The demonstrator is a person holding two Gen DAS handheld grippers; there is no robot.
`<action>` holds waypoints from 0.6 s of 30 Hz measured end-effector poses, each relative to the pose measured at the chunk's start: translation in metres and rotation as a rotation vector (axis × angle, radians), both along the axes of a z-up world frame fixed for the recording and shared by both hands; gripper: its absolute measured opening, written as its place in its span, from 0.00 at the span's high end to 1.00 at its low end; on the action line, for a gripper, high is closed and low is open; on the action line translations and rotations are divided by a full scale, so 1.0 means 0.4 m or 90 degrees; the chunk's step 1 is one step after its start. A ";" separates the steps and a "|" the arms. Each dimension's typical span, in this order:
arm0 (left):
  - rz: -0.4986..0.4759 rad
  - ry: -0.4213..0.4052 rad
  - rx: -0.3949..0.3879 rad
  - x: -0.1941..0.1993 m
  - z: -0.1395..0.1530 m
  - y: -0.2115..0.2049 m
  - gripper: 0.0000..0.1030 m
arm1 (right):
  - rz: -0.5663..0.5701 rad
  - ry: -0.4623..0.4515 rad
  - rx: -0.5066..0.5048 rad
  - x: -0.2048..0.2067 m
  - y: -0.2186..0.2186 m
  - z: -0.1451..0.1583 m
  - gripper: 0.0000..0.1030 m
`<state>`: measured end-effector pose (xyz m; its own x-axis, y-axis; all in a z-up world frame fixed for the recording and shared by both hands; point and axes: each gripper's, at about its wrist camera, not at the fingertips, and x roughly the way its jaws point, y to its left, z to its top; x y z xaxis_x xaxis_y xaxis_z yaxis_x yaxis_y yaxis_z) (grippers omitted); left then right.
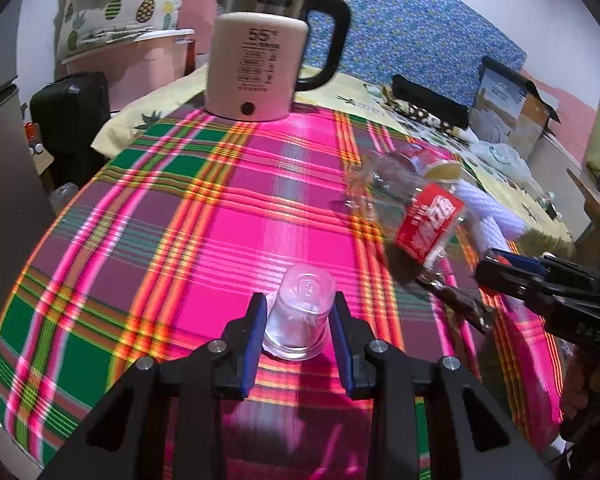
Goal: Collect trash
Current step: 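Grasp the clear plastic cup with the left tool while the right tool grasps the red-capped bottle, then carry the cup and bottle over the white bin and open both tools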
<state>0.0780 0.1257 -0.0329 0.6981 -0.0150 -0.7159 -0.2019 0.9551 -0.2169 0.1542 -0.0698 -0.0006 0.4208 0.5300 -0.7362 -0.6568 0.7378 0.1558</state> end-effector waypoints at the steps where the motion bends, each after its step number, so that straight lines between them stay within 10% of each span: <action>1: -0.006 0.001 -0.001 0.000 -0.002 -0.008 0.68 | -0.010 0.001 0.000 -0.008 -0.022 -0.001 0.68; 18: -0.151 0.011 0.003 -0.003 0.002 -0.233 0.68 | -0.149 0.048 0.021 -0.137 -0.257 -0.041 0.67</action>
<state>0.0770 0.0326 -0.0319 0.6628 -0.1734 -0.7285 0.0250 0.9774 -0.2100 0.0995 -0.1725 -0.0170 0.4795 0.4496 -0.7536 -0.4546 0.8618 0.2249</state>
